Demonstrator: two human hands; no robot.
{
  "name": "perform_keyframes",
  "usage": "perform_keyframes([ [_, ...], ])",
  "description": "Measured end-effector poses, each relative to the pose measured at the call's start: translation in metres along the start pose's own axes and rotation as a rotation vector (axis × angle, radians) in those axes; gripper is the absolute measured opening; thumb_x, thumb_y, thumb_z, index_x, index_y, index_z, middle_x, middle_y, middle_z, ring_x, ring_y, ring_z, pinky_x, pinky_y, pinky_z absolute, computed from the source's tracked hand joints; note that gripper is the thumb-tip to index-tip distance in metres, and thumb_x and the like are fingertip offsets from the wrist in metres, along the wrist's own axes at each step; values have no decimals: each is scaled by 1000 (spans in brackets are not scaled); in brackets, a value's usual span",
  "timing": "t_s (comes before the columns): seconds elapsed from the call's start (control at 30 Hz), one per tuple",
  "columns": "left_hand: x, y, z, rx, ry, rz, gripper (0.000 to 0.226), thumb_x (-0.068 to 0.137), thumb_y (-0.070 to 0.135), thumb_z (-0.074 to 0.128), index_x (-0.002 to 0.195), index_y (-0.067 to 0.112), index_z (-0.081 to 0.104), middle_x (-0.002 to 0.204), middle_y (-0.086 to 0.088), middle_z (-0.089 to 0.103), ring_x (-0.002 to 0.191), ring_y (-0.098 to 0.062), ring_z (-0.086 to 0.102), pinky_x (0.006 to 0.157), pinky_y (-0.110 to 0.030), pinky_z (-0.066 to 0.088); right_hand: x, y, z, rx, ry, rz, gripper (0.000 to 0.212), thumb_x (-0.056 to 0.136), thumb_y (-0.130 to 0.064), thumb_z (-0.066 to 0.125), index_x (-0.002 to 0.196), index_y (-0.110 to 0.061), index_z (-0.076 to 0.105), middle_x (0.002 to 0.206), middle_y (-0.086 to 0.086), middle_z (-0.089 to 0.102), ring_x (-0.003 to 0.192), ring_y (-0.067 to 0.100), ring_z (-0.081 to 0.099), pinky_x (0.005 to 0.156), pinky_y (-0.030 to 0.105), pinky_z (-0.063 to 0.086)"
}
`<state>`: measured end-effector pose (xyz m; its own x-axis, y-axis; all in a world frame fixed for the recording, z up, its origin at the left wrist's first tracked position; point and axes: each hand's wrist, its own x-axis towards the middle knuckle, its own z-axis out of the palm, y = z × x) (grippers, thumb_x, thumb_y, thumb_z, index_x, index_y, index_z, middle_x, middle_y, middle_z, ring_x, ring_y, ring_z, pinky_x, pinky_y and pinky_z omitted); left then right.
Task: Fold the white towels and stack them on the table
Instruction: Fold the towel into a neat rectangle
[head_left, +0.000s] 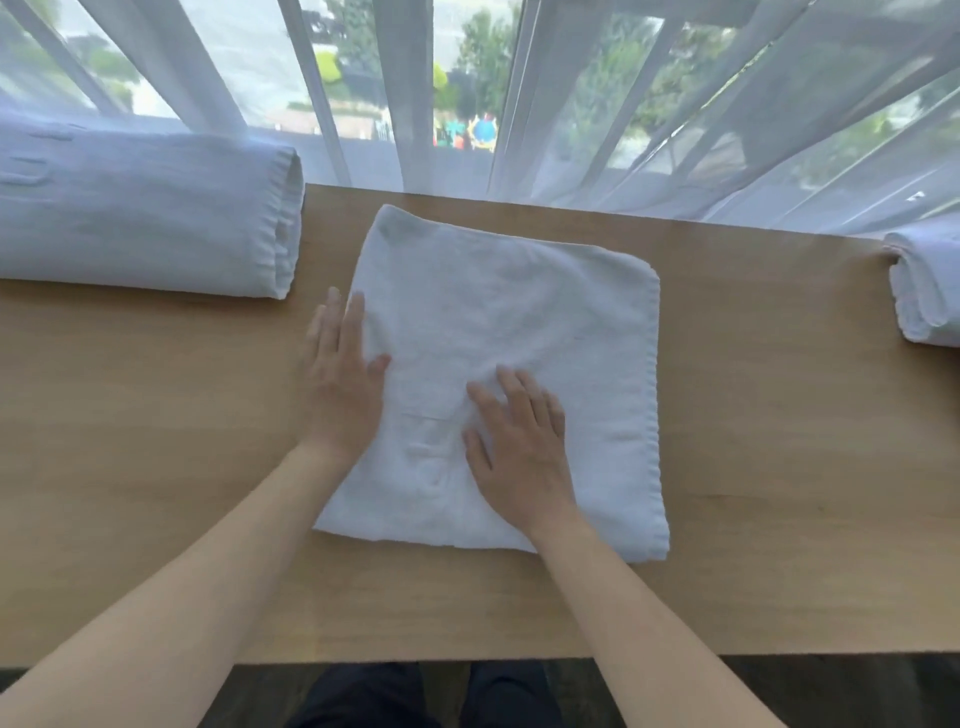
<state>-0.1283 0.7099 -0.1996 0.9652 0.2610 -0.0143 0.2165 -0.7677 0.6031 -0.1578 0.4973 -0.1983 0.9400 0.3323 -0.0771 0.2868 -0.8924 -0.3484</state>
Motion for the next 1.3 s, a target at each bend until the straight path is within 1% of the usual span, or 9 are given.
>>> perform_keyframes([
  [0.07, -24, 25, 17, 89, 8, 152, 58, 102, 26, 47, 156, 11, 32, 165, -12, 24, 153, -29, 21, 119, -45, 23, 5, 9, 1, 8, -102, 11, 57, 104, -44, 35, 158, -29, 26, 168, 0, 8, 155, 20, 0, 124, 46, -2],
  [0.17, -52, 37, 43, 232, -215, 260, 59, 102, 40, 29, 159, 23, 28, 168, -3, 13, 155, -20, 9, 124, -46, 17, 23, 29, 0, -58, -130, 0, 57, 104, -49, 24, 159, -38, 14, 168, -6, -3, 154, 14, -8, 123, 45, -9],
  [0.23, -53, 31, 50, 325, -247, 252, 60, 102, 43, 26, 160, 27, 20, 169, 0, 7, 156, -17, 1, 125, -43, 9, 42, 47, -6, -119, -151, 2, 59, 101, -54, 17, 158, -44, 6, 168, -10, -8, 153, 11, -12, 123, 44, -11],
  [0.47, -46, 27, 58, 394, -191, 308, 64, 98, 40, 34, 159, 23, 26, 168, -5, 17, 155, -24, 13, 124, -50, 17, 116, 109, -26, -177, -110, 24, 64, 99, -59, 18, 158, -42, 1, 168, -8, -8, 154, 15, -11, 123, 41, -11],
  [0.7, -44, 29, 58, 400, -130, 332, 63, 96, 37, 37, 156, 21, 34, 165, -7, 25, 153, -26, 21, 123, -50, 21, 174, 153, -44, -94, -146, 292, 62, 101, -58, 16, 159, -36, 15, 169, -2, 7, 155, 18, -2, 124, 43, -5],
  [0.9, -42, 30, 58, 402, -146, 320, 63, 95, 38, 37, 156, 21, 36, 165, -7, 26, 153, -27, 22, 122, -50, 21, 122, 96, -40, -71, 47, 311, 62, 107, -44, 24, 161, -19, 9, 169, 4, -1, 155, 23, -7, 123, 48, -8],
  [1.0, -43, 30, 58, 395, -160, 313, 63, 95, 38, 37, 156, 22, 35, 165, -6, 26, 153, -26, 21, 123, -49, 19, 39, 38, -15, 42, 55, 307, 60, 106, -45, 21, 161, -22, 13, 169, 2, 0, 155, 20, -9, 124, 48, -5],
  [1.1, -43, 30, 57, 374, -174, 305, 63, 96, 38, 34, 156, 22, 34, 165, -5, 24, 153, -24, 19, 124, -47, 15, -15, 8, 10, -7, 7, 334, 58, 106, -45, 21, 160, -28, 13, 169, 2, 2, 155, 19, -8, 124, 49, 1],
  [1.3, -47, 26, 53, 400, -275, 399, 59, 102, 38, 26, 159, 24, 23, 168, -3, 13, 155, -24, 5, 126, -47, 3, -7, 10, 20, -86, 20, 381, 62, 103, -49, 18, 160, -32, 3, 169, 0, -5, 154, 18, -12, 125, 48, -3],
])
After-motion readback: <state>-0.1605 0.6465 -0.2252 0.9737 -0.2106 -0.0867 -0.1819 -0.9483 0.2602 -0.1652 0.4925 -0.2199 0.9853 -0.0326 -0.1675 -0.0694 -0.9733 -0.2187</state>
